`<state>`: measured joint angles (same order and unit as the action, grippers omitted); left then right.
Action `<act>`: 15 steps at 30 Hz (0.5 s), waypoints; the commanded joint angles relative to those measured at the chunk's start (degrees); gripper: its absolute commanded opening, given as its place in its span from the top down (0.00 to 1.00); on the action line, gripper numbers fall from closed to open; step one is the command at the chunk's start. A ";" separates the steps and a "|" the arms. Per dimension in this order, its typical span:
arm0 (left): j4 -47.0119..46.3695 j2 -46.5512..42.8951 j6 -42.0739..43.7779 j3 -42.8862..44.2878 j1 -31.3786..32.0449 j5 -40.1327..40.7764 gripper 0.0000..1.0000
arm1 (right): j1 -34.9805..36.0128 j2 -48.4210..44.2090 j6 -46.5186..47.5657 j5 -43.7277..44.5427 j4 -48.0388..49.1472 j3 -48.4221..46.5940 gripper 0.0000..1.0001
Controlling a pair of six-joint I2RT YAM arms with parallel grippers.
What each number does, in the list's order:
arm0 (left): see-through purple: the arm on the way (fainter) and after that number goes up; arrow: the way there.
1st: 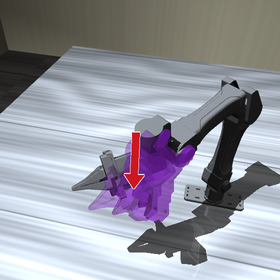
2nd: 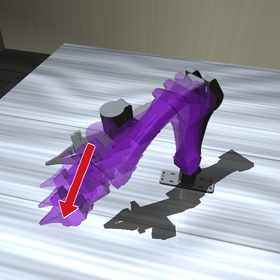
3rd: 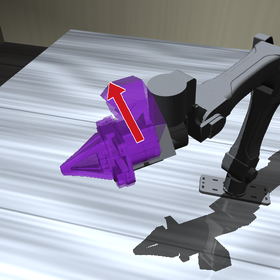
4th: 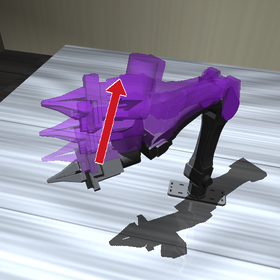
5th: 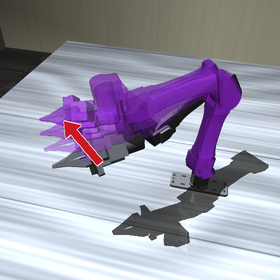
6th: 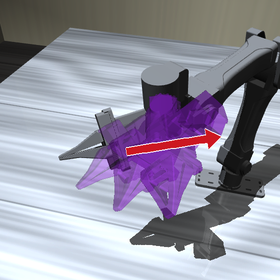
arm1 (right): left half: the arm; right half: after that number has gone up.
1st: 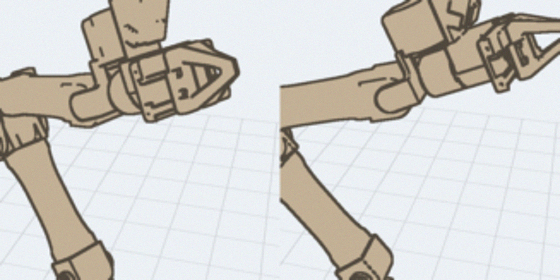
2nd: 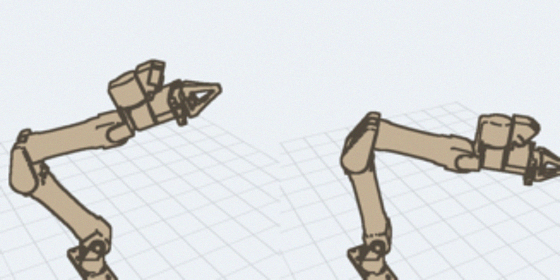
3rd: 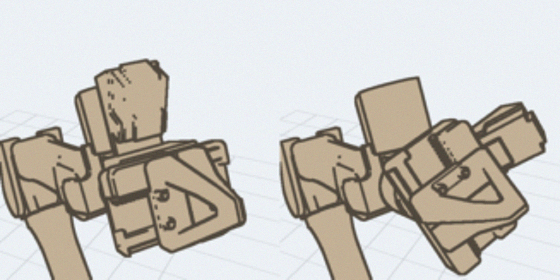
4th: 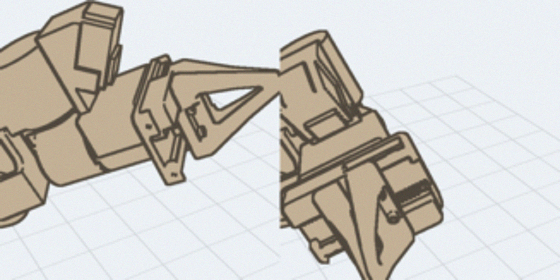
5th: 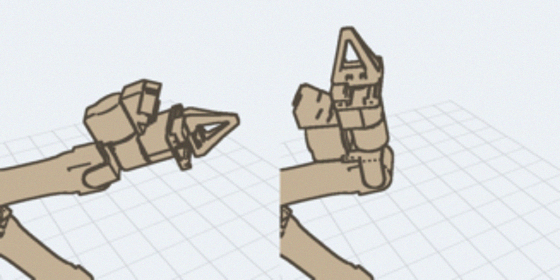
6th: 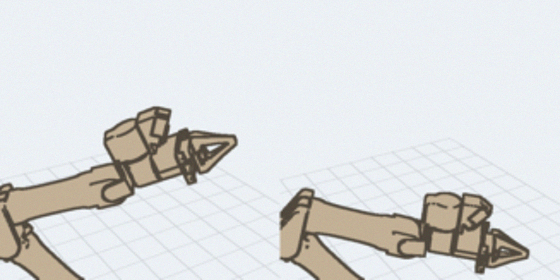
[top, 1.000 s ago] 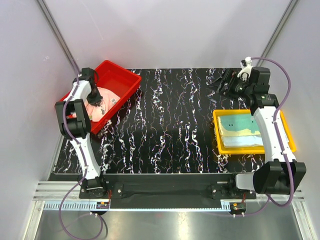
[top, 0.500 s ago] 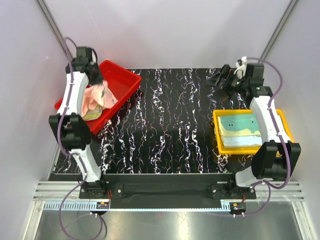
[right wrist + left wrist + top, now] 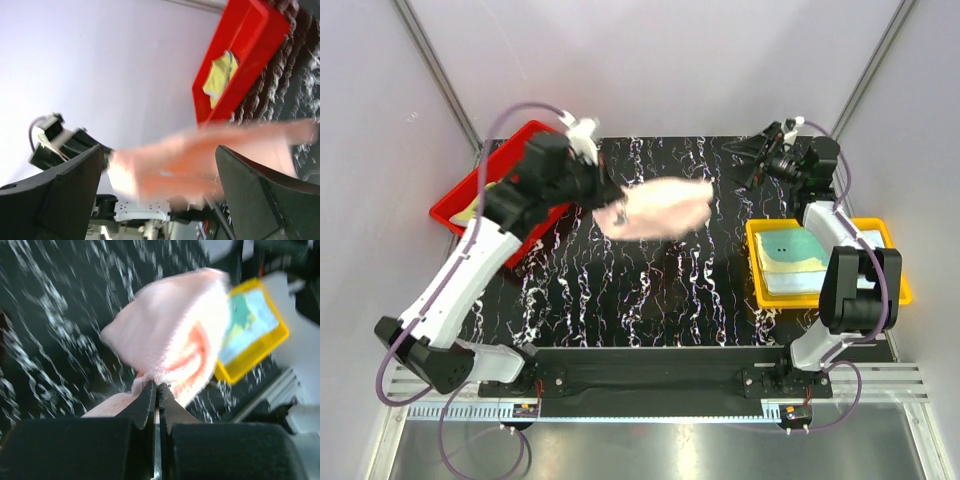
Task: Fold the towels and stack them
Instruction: Move the towel to the center of the board
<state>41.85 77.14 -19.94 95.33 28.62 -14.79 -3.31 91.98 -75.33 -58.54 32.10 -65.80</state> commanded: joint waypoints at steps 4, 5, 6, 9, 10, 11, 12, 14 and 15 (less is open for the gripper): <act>-10.62 -0.77 -7.55 -25.43 4.86 6.15 1.00 | 2.95 -7.86 39.31 9.19 -45.28 -6.69 0.00; -12.21 -1.03 -8.09 -31.29 5.04 6.09 1.00 | 4.79 -8.22 44.17 16.89 -50.15 -7.84 0.00; -13.71 -1.29 -8.61 -33.52 5.13 6.69 0.99 | 5.59 -8.31 48.91 19.76 -53.16 -7.68 0.00; -14.51 -1.03 -11.25 -38.71 5.22 10.29 0.95 | 9.19 -7.96 55.52 30.56 -60.64 -6.36 0.00; -14.16 -1.03 -11.78 -39.60 5.13 12.04 0.92 | 12.59 -6.83 56.77 34.42 -65.62 -6.53 0.00; -13.90 -1.03 -12.57 -40.13 5.13 12.58 0.88 | 13.76 -5.95 57.48 40.03 -67.76 -6.79 0.01; -13.46 -0.86 -12.75 -40.22 5.13 13.20 0.79 | 14.99 -5.24 57.92 41.74 -69.69 -6.80 0.02; -11.62 -0.59 -12.58 -39.35 5.13 15.83 0.75 | 17.89 -4.18 57.58 45.77 -71.82 -5.84 0.08; -10.74 -0.68 -12.49 -38.73 5.13 18.36 0.70 | 18.68 -3.83 56.88 47.02 -71.56 -4.61 0.11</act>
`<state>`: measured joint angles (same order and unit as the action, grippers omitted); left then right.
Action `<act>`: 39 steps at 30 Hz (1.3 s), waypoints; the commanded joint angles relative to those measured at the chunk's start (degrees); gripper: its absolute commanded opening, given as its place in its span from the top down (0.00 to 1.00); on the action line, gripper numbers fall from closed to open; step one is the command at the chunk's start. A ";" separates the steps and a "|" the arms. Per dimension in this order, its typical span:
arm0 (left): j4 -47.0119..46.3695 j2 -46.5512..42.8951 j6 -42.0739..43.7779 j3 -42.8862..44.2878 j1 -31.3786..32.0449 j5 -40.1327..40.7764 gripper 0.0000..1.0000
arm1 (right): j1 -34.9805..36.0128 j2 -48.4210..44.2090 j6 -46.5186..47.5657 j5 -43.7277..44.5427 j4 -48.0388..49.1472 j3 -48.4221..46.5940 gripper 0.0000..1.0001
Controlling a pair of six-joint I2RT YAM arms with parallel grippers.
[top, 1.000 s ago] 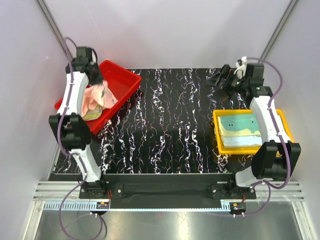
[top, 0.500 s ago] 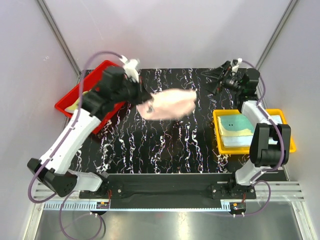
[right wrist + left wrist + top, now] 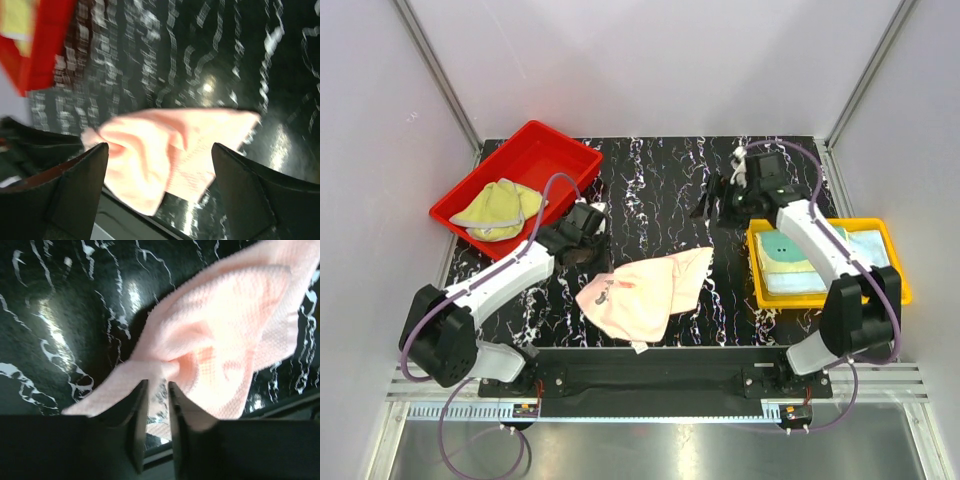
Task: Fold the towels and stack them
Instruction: Move the towel to the center of the board
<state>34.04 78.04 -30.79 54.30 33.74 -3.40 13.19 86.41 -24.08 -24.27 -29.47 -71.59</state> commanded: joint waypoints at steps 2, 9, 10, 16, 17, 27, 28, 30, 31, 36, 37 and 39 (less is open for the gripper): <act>-0.65 -2.10 -0.68 4.31 0.01 9.01 0.69 | 3.85 2.79 5.18 13.46 -9.55 2.33 0.14; -2.21 3.23 4.67 13.28 -0.60 -0.14 0.59 | 4.12 8.58 -6.84 14.08 -4.99 6.03 0.46; -5.36 4.04 6.16 13.37 0.27 -3.42 0.61 | 4.12 9.38 -7.82 14.51 -4.54 5.85 0.48; -5.84 5.02 10.91 11.62 9.39 -7.42 0.62 | 4.12 13.25 -4.50 15.47 -5.23 2.87 0.45; -5.66 4.32 11.10 10.66 10.64 -6.63 0.62 | 4.12 13.17 -3.01 16.18 -6.20 2.69 0.45; -3.01 -4.20 -1.81 -5.06 0.94 -5.89 0.60 | 15.53 -1.04 -5.26 9.17 -0.25 14.09 0.51; -2.49 -5.43 -1.73 -5.08 -1.02 -5.57 0.59 | 17.12 -2.46 -7.19 8.98 0.99 16.03 0.52; -0.74 -8.51 -1.56 -6.31 -3.84 -0.51 0.56 | 22.80 -6.14 -12.99 9.76 4.14 21.13 0.53; 0.49 -9.21 -1.21 -6.84 -6.46 0.58 0.53 | 24.50 -7.30 -15.19 10.29 5.47 23.06 0.53; -2.40 -10.02 -0.77 -14.04 -17.73 -9.57 0.50 | 36.44 -13.10 -28.21 13.02 17.14 34.93 0.51; -3.27 -9.93 -1.46 -14.40 -18.44 -10.04 0.49 | 37.86 -13.11 -29.18 13.46 18.65 35.90 0.51; -4.41 -9.49 -2.52 -15.88 -19.23 -9.70 0.46 | 40.67 -12.33 -31.81 14.77 20.59 37.22 0.47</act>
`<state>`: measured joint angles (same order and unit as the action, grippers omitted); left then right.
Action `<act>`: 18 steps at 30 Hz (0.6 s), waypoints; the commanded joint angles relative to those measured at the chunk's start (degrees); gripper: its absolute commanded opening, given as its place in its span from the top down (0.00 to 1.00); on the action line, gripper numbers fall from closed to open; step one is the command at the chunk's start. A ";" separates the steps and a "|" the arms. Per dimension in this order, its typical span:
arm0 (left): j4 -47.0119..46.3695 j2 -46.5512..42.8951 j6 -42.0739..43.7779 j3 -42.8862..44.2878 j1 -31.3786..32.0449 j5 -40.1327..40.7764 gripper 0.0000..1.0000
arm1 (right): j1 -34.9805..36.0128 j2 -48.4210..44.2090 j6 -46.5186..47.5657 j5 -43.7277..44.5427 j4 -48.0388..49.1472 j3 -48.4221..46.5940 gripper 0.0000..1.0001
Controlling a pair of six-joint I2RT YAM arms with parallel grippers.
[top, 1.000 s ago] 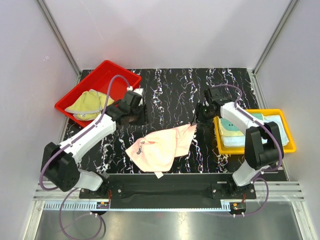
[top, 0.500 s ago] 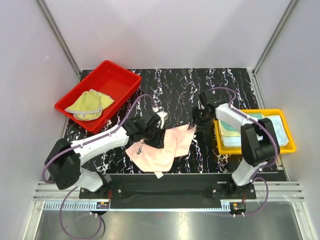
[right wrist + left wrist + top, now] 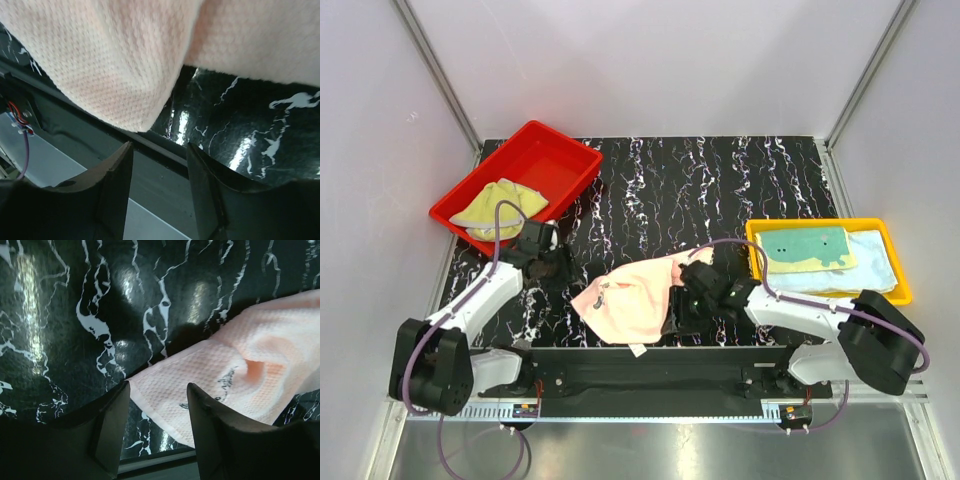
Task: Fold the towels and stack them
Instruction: Move the towel to the center of the board, then flatten out the crumpled towel
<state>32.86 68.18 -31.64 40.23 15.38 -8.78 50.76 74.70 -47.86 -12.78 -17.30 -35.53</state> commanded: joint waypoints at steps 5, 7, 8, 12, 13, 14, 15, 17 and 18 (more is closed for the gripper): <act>-7.46 1.16 -4.30 -5.77 -4.13 -7.75 0.45 | 8.99 3.61 -12.25 7.15 11.75 1.34 0.41; -8.86 0.46 -5.27 -6.91 -4.30 -7.66 0.45 | 9.18 6.24 -13.22 7.94 15.09 1.51 0.40; -9.04 -0.32 -5.36 -7.00 -4.22 -7.31 0.45 | 9.18 6.95 -13.84 8.46 16.06 1.43 0.41; -7.47 -2.26 -4.66 -6.57 -4.21 -3.54 0.45 | 9.27 11.16 -13.67 9.43 18.89 -0.06 0.53; -7.37 -2.61 -4.57 -6.48 -4.21 -3.18 0.45 | 9.18 11.26 -13.49 9.87 18.97 -0.42 0.61; -7.29 -3.05 -4.40 -6.30 -4.21 -3.00 0.45 | 9.18 11.00 -12.71 10.31 18.80 -1.20 0.72; -7.11 -4.01 -4.22 -6.04 -4.13 -1.17 0.46 | 9.18 9.87 -12.27 10.92 15.66 -1.99 0.83; -6.67 -5.60 -3.87 -5.60 -3.69 1.20 0.46 | 9.09 8.19 -9.56 14.34 10.12 -6.62 0.98; -6.32 -7.00 -3.78 -4.90 -3.60 3.39 0.46 | 9.09 6.53 -9.19 16.27 2.96 -8.66 0.99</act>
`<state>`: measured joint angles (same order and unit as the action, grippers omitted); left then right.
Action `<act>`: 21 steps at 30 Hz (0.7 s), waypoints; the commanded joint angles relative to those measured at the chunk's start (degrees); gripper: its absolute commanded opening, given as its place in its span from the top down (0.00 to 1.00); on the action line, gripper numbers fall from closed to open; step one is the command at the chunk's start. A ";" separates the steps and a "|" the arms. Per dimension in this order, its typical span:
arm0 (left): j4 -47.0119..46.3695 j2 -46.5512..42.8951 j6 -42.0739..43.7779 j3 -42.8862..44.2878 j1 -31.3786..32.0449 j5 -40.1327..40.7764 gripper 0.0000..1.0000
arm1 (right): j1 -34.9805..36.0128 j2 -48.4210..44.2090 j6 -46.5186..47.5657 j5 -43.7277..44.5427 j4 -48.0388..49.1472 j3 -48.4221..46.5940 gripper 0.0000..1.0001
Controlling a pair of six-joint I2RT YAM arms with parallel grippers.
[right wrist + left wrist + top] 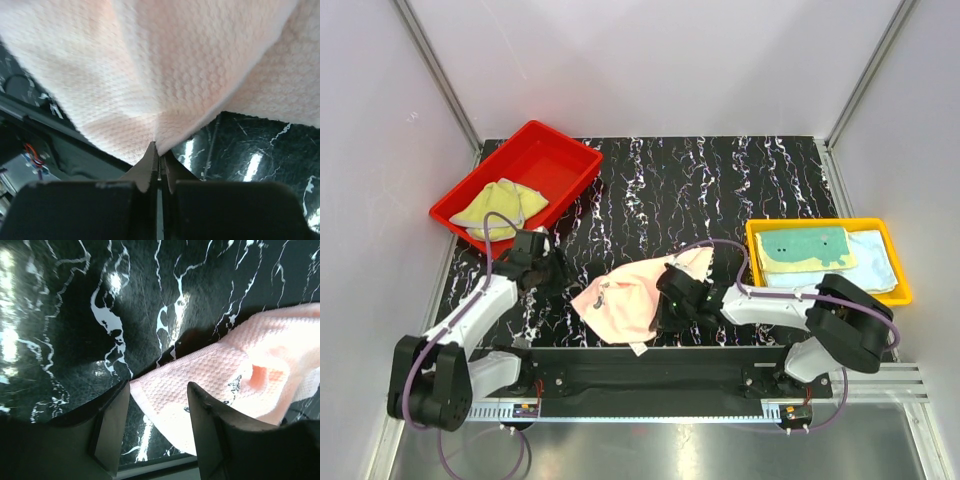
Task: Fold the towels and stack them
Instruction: Flatten out the crumpled towel
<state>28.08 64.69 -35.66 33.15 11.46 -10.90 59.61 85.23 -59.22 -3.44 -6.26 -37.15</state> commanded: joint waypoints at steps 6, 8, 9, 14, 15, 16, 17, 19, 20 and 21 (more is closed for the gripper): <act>-3.01 -3.52 -0.02 4.91 0.31 6.42 0.46 | -11.52 -2.28 6.92 4.51 -13.60 -13.12 0.99; -3.90 -2.29 -0.02 4.56 0.66 5.80 0.46 | -16.80 -0.16 9.72 1.60 -13.51 -14.70 0.98; -4.95 -2.11 0.32 4.30 0.93 5.54 0.46 | -18.03 1.85 10.70 1.68 -13.60 -15.41 0.97; -7.59 -0.97 0.24 0.35 4.44 4.48 0.47 | -23.31 8.63 15.27 -1.13 -14.39 -20.94 0.91; -8.47 -1.05 -0.98 -0.44 6.27 4.22 0.47 | -23.40 10.20 15.80 -1.56 -15.26 -21.56 0.88; -8.82 -1.05 -1.51 -1.67 7.25 4.22 0.47 | -23.58 10.74 16.59 -1.74 -15.53 -22.17 0.85; -9.35 -1.05 -1.95 -2.46 8.30 3.35 0.47 | -23.49 11.18 16.77 -1.92 -15.71 -22.18 0.82; -11.37 -0.88 -2.48 -3.87 10.94 2.46 0.47 | -23.49 10.92 17.90 -3.49 -15.10 -21.22 0.74; -13.20 -0.88 -2.66 -5.79 11.64 1.41 0.47 | -23.58 9.88 18.52 -4.63 -13.44 -20.52 0.70; -14.00 -0.88 -3.01 -6.68 12.87 1.06 0.47 | -23.49 9.26 18.79 -6.04 -13.25 -19.90 0.67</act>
<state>19.92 63.59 -37.17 28.82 22.20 -7.73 36.10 96.62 -43.79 -5.76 -20.47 -56.66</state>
